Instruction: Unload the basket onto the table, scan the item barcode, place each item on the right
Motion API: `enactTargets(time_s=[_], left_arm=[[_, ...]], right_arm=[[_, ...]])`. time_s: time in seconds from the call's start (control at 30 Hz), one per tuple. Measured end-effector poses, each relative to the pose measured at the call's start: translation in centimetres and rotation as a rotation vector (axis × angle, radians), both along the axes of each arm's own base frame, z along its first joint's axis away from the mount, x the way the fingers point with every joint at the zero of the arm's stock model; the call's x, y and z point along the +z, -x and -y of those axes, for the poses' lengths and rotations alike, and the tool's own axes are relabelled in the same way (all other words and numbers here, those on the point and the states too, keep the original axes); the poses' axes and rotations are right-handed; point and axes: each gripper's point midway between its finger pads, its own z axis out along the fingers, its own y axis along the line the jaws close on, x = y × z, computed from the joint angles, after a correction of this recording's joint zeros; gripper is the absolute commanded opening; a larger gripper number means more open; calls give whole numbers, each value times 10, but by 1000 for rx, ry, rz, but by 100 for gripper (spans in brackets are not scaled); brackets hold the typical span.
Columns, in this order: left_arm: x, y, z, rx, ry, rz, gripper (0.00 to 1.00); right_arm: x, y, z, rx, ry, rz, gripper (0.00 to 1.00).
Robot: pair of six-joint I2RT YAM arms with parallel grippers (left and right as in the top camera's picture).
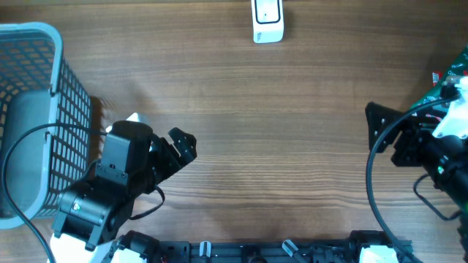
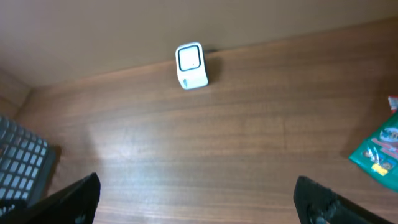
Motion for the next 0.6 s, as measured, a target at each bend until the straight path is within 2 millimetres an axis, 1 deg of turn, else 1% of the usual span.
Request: enactTargets(time_s=[0.1,0.13,0.23,0.3,0.33,0.4,0.43,0.47,0.53,0.6], left_arm=[[0,0,0,0,0,1,100],[0,0,0,0,0,1,100],[0,0,0,0,0,0,100],[0,0,0,0,0,0,100],[0,0,0,0,0,1,100],[0,0,0,0,0,0,100],[0,0,0,0,0,0,100],[0,0,0,0,0,1,100],[0,0,0,0,0,1,100],[0,0,0,0,0,0,100]], right_arm=[[-11,-11,1,-9,-6,64,100],[-20,-10,1,-14,-10,84,100],[-36,-5,2,-33,-39,174,100],[-39,-2,2,-42,-63,271,100],[-45,1,2,-47,-70,306,100],[-68,6,5,-66,-75,328,100],[-76,6,7,-82,-73,321,100],[-92,7,9,-91,-73,315,100],[-104,5,15,-127,-66,369,100],[-107,4,19,-146,-65,423,100]])
